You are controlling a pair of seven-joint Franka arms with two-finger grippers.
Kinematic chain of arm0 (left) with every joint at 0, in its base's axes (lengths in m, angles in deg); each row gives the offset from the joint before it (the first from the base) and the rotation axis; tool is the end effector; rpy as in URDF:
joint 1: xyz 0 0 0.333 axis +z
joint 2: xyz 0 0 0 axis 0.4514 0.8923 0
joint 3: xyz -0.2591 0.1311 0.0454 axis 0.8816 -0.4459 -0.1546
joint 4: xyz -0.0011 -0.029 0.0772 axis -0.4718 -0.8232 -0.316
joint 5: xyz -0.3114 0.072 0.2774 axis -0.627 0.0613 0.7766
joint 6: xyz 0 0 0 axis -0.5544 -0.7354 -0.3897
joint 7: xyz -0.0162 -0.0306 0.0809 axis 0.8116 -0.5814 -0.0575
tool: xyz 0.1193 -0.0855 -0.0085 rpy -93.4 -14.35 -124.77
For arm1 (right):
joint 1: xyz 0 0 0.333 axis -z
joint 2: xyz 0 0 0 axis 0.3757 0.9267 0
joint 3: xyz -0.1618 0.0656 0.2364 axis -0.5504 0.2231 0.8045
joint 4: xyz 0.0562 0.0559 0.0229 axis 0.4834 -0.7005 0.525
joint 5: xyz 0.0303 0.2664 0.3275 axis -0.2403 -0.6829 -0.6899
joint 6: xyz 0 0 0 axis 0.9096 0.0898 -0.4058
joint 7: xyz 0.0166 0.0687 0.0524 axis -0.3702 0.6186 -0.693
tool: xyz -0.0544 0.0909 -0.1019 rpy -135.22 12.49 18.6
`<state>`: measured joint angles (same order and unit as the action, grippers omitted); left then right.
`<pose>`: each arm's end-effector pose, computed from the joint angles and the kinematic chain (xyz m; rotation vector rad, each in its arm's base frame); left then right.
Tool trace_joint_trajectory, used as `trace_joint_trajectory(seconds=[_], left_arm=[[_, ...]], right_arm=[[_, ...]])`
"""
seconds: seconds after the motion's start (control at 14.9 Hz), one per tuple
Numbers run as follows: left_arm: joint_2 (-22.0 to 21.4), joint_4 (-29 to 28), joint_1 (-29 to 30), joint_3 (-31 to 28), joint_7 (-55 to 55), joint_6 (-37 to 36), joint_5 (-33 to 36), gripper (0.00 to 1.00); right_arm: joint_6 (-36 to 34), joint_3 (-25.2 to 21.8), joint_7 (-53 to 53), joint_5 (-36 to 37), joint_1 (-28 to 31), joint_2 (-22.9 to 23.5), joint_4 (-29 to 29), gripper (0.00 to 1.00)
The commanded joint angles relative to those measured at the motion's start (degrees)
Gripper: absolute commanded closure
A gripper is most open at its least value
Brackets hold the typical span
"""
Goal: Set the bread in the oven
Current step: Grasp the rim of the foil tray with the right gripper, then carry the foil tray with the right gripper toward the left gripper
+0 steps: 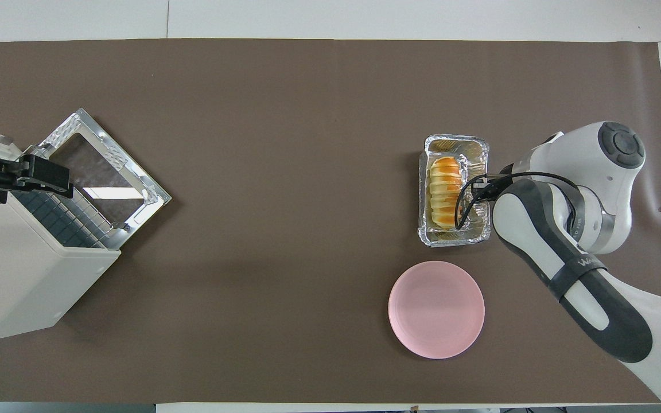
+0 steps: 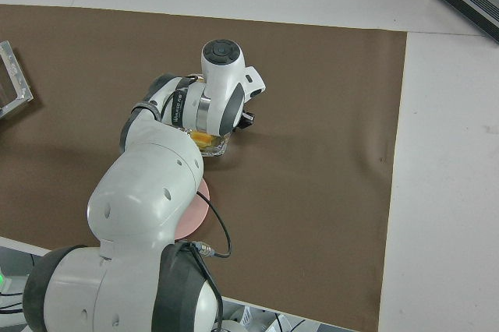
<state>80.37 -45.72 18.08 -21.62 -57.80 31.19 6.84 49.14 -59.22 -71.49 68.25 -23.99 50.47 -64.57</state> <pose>0.5650 -0.0605 0.5518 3.1245 -0.0188 -0.1515 0.5880 0.0616 0.2224 -2.9686 0.1364 0.0842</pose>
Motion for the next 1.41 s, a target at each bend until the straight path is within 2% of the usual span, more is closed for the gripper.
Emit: trace_joint_trajectory(seconds=[0.0,0.27,0.47,0.67,0.74,1.0,1.14,1.34], left_arm=[[-1.37,-1.27,-0.65,-0.37,0.14,0.25,0.56,0.0],[-1.46,-1.27,-0.65,-0.37,0.14,-0.46,0.56,0.0],[-1.46,-1.27,-0.65,-0.37,0.14,-0.55,0.56,0.0],[-1.64,-1.27,-0.65,-0.37,0.14,-0.72,0.56,0.0],[-1.64,-1.35,-0.65,-0.37,0.05,-0.81,0.56,0.0],[-1.64,-1.35,-0.65,-0.37,-0.13,-0.37,0.56,0.0],[-1.64,-1.36,-0.65,-0.37,-0.13,-0.11,0.56,0.0],[-1.64,-1.53,-0.13,-0.46,0.23,0.07,0.56,0.0]], right_arm=[[1.19,0.26,-0.57,-0.85,0.34,-0.24,-0.6,1.0],[-2.22,0.7,-0.05,-0.94,0.25,-0.94,3.17,1.0],[-11.18,3.85,6.59,-1.73,0.08,-0.86,12.81,1.0],[-9.02,4.57,14.26,-1.3,-6.58,0.98,17.85,1.0],[-7.7,4.57,15.84,-1.21,-8.78,2.3,19.43,1.0],[-7.7,4.48,28.06,0.29,-18.27,13.1,33.48,1.0],[-6.12,4.48,30.78,0.2,-20.4,18.02,37.44,1.0],[-0.41,4.57,36.41,0.11,-24.08,22.86,39.3,1.0]])
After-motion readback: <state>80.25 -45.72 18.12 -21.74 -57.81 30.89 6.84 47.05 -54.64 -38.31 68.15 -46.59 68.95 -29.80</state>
